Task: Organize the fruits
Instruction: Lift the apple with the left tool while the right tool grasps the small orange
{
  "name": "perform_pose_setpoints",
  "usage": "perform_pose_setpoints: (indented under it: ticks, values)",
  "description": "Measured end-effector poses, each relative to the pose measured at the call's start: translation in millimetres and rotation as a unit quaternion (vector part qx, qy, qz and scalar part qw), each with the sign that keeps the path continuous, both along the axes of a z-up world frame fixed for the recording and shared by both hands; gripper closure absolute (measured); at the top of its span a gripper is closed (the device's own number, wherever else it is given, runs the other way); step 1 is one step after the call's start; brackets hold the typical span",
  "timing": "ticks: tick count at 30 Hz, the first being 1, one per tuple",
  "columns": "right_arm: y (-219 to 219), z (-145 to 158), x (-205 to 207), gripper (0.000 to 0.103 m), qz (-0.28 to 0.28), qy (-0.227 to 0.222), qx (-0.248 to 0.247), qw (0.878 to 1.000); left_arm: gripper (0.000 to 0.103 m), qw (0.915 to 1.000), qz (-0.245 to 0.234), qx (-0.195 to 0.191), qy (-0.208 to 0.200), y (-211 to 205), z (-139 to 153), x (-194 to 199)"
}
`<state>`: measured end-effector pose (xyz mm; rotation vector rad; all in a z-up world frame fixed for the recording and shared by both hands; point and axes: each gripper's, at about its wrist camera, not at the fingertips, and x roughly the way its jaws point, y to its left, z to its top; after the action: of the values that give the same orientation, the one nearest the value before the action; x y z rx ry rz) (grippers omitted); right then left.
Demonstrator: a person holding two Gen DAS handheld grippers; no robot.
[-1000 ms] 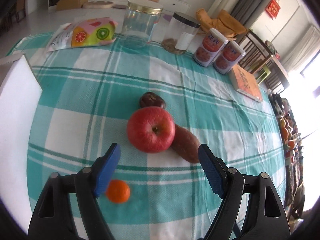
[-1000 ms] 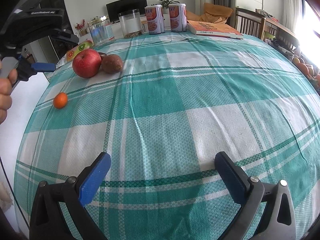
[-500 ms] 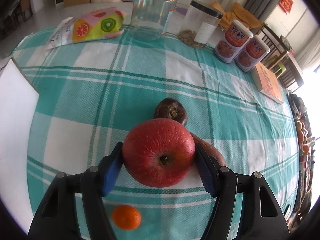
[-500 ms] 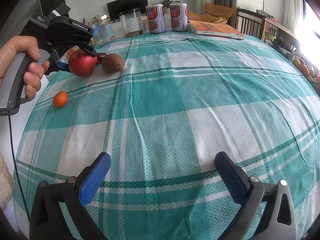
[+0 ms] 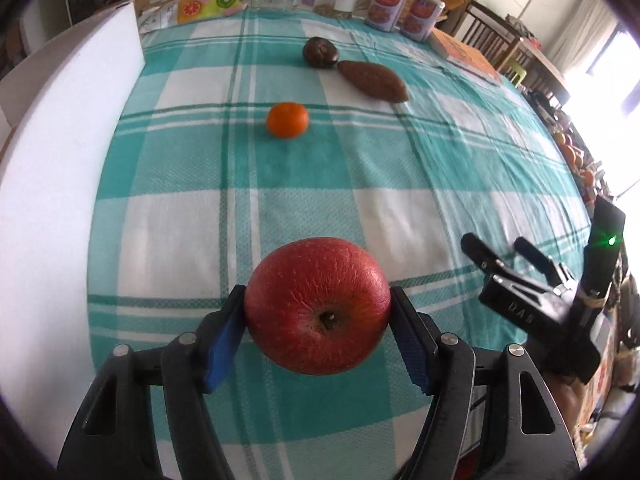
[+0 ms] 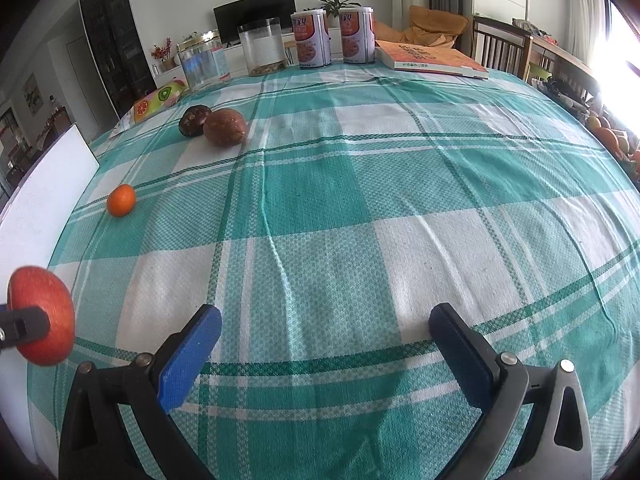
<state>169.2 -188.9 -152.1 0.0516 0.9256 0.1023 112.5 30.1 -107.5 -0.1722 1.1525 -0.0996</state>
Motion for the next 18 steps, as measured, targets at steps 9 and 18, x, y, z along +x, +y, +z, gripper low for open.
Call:
perform_pose_setpoints:
  ticks: [9, 18]
  values:
    - [-2.2, 1.6, -1.3, 0.000, 0.000, -0.002, 0.010, 1.000, 0.026, 0.9936, 0.003, 0.081, -0.079, -14.8, -12.8, 1.0]
    - [-2.1, 1.3, -1.3, 0.000, 0.000, -0.002, 0.007, 1.000, 0.014, 0.9882, 0.015, 0.100, -0.115, -10.6, -28.1, -1.4]
